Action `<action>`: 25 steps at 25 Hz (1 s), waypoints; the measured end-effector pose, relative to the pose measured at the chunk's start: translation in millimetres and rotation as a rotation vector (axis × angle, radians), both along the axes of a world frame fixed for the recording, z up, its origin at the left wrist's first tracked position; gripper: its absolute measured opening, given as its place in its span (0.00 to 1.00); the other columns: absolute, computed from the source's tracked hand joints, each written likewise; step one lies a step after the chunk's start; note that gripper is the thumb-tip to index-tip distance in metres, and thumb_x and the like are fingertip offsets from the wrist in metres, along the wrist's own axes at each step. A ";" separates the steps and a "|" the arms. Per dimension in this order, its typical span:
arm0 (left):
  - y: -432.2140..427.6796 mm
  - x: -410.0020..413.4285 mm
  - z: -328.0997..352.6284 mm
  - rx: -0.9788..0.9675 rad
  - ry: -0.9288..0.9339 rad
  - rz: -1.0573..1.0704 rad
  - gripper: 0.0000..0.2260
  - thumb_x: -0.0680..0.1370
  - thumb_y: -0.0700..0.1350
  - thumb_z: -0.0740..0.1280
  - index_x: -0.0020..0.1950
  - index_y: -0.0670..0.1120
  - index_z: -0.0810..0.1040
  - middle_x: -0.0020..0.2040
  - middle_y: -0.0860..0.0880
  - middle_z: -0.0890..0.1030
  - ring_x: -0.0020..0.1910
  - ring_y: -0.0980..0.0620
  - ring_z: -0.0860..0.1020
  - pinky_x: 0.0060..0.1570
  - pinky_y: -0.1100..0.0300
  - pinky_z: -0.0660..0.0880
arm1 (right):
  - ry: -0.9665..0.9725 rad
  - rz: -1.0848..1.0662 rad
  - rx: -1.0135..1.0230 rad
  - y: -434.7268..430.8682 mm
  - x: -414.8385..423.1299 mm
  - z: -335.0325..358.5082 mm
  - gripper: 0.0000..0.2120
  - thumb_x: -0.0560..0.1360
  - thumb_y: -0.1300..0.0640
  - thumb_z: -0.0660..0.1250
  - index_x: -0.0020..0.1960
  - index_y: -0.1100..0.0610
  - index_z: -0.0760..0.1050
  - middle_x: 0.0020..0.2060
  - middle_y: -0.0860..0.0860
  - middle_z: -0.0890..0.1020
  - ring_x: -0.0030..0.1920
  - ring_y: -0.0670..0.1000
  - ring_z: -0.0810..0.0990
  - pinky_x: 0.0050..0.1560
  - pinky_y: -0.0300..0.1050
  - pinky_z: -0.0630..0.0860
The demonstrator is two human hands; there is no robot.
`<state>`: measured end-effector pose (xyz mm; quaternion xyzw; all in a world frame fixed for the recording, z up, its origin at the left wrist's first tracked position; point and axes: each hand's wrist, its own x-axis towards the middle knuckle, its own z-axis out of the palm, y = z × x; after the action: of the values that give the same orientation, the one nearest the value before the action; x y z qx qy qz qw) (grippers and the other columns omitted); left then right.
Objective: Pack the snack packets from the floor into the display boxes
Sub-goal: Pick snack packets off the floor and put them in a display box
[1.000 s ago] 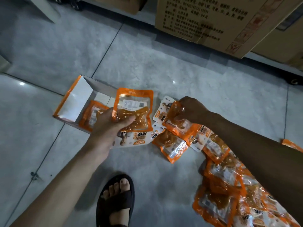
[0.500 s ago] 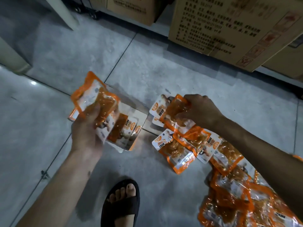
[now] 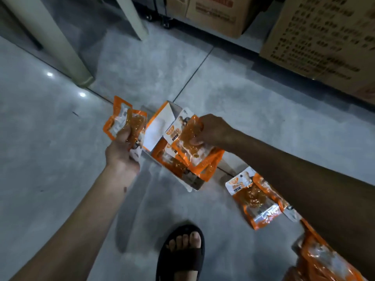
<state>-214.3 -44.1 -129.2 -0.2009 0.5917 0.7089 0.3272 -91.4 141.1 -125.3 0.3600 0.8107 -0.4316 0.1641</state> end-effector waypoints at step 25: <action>-1.2 37.6 6.5 -0.100 0.240 -0.033 0.10 0.79 0.42 0.69 0.60 0.44 0.81 0.51 0.47 0.87 0.46 0.49 0.86 0.45 0.54 0.83 | 0.399 -0.243 0.043 -56.4 5.5 -0.2 0.16 0.78 0.47 0.64 0.63 0.53 0.76 0.55 0.51 0.82 0.53 0.48 0.80 0.51 0.38 0.76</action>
<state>-176.7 -45.4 -122.8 -0.1211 0.6642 0.6921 0.2554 -85.9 84.7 -125.5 0.3659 0.7867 -0.4935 -0.0603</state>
